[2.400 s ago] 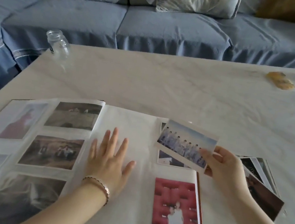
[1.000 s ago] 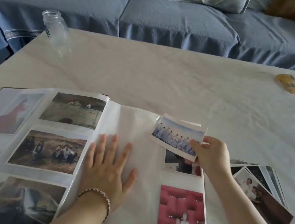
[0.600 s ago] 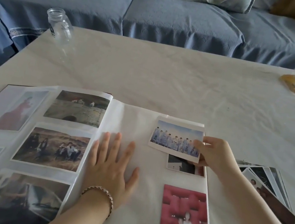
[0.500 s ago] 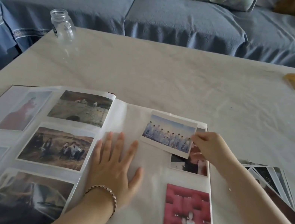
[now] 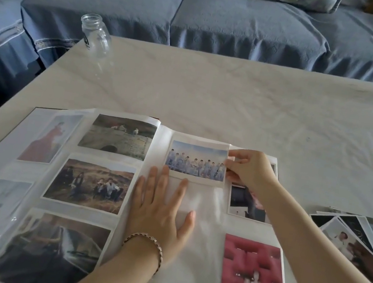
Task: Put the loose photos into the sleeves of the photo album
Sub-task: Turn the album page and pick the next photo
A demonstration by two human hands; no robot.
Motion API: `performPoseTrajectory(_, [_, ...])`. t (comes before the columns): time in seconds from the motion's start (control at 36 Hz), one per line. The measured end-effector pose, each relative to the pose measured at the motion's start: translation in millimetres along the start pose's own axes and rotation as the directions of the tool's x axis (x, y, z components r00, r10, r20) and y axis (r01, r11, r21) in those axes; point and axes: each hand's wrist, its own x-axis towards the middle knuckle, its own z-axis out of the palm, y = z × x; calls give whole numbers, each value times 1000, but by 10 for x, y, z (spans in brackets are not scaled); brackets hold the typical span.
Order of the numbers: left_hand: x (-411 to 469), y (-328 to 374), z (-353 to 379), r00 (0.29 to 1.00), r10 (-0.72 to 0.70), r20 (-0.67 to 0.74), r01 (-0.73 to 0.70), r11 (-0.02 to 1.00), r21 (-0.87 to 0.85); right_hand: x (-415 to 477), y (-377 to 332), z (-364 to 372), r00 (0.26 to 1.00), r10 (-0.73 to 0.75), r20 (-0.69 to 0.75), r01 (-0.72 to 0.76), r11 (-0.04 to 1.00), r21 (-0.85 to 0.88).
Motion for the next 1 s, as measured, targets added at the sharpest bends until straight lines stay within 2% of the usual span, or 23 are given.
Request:
performPoseTrajectory(0.11, [-4,-6,3,1000,-3,-2,3,1000,11,22,-6,35,999,17,36,-17,1000,18])
performPoseTrajectory(0.22, [0,-6,7,1000,0,-7,0,1000,10,-14,-60,0,989,31,143,-31,1000,-5])
performPoseTrajectory(0.33, [2,-5,11,1000,6,-15,-6,1000,6,-30,-28,-10,988,122,97,-135,981,141])
performPoseTrajectory(0.39, [1,-4,11,1000,4,-12,-4,1000,9,-39,0,20,990,132,46,-136,985,103])
performPoseTrajectory(0.53, [-1,-2,14,1000,3,-17,-3,1000,7,-103,26,151,989,-42,-138,19,987,-159])
performPoseTrajectory(0.67, [0,-5,15,999,13,-36,-12,1000,7,-171,67,260,949,-195,-247,124,954,-274])
performPoseTrajectory(0.92, [1,-8,37,999,13,-40,-12,1000,12,-237,67,281,926,-301,-229,200,903,-380])
performPoseTrajectory(1.0, [4,-7,31,999,14,-38,-13,1000,15,-211,58,249,939,-263,-223,189,933,-306])
